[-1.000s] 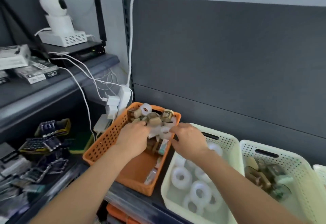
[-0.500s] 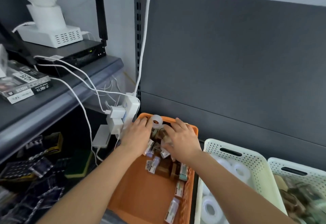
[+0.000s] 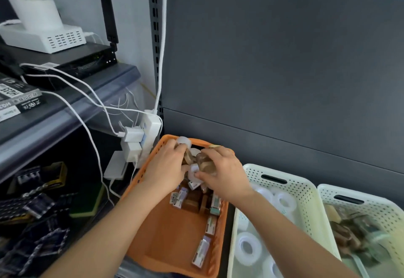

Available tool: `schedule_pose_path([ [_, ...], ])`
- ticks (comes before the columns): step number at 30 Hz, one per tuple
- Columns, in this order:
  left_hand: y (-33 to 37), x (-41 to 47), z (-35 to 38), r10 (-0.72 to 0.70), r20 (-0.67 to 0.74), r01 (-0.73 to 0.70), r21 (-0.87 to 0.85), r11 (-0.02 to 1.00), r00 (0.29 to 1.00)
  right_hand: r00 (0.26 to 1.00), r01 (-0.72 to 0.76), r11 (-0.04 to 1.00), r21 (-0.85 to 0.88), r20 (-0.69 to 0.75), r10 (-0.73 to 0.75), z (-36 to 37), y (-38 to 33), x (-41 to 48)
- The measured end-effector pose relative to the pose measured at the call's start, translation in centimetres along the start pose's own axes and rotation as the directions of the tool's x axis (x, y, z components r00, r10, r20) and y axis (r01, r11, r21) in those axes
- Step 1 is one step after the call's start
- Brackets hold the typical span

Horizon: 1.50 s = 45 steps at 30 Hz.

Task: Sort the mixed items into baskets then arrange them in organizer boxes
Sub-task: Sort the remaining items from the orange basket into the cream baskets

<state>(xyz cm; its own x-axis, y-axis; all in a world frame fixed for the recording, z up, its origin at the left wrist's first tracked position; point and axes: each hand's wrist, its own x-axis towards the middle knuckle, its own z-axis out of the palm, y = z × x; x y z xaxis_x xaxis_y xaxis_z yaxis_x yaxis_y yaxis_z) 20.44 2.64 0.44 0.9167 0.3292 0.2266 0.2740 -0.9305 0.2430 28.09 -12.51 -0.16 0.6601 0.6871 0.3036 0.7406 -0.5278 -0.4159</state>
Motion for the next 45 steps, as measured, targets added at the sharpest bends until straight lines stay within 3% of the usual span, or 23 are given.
schedule_pose_path([
  [4,4.8,-1.5,-0.5,0.064,-0.037,-0.07,-0.181,0.981,0.997,0.997,-0.052,0.994,0.1,-0.055,0.058,-3.2,2.0,-3.4],
  [8,11.1,-2.6,0.2,0.146,-0.032,-0.149,-0.25,0.957,0.989,0.978,-0.128,0.979,0.161,-0.143,0.151,-6.9,4.9,-8.1],
  [14,21.2,-4.5,3.0,0.322,0.019,-0.295,-0.353,0.888,0.946,0.92,-0.306,0.946,0.105,-0.222,0.322,-12.3,10.4,-16.1],
  [19,28.4,-6.6,5.7,0.491,0.07,-0.442,-0.341,0.83,0.869,0.884,-0.445,0.895,-0.022,-0.173,0.435,-15.5,14.3,-21.8],
  [22,30.7,-7.7,7.0,0.573,0.137,-0.53,-0.257,0.808,0.808,0.859,-0.511,0.856,-0.077,-0.063,0.508,-16.2,15.8,-24.3],
  [26,31.4,-8.7,7.9,0.59,0.206,-0.561,-0.185,0.807,0.781,0.858,-0.509,0.856,-0.088,0.021,0.513,-15.9,17.4,-26.1],
  [35,30.2,-9.0,7.3,0.586,0.241,-0.59,-0.062,0.805,0.774,0.911,-0.411,0.892,-0.186,-0.043,0.411,-15.7,17.8,-25.2],
  [45,22.6,-6.4,3.3,0.428,0.091,-0.429,-0.011,0.903,0.899,0.951,-0.308,0.923,-0.23,-0.049,0.305,-14.0,14.3,-18.9],
])
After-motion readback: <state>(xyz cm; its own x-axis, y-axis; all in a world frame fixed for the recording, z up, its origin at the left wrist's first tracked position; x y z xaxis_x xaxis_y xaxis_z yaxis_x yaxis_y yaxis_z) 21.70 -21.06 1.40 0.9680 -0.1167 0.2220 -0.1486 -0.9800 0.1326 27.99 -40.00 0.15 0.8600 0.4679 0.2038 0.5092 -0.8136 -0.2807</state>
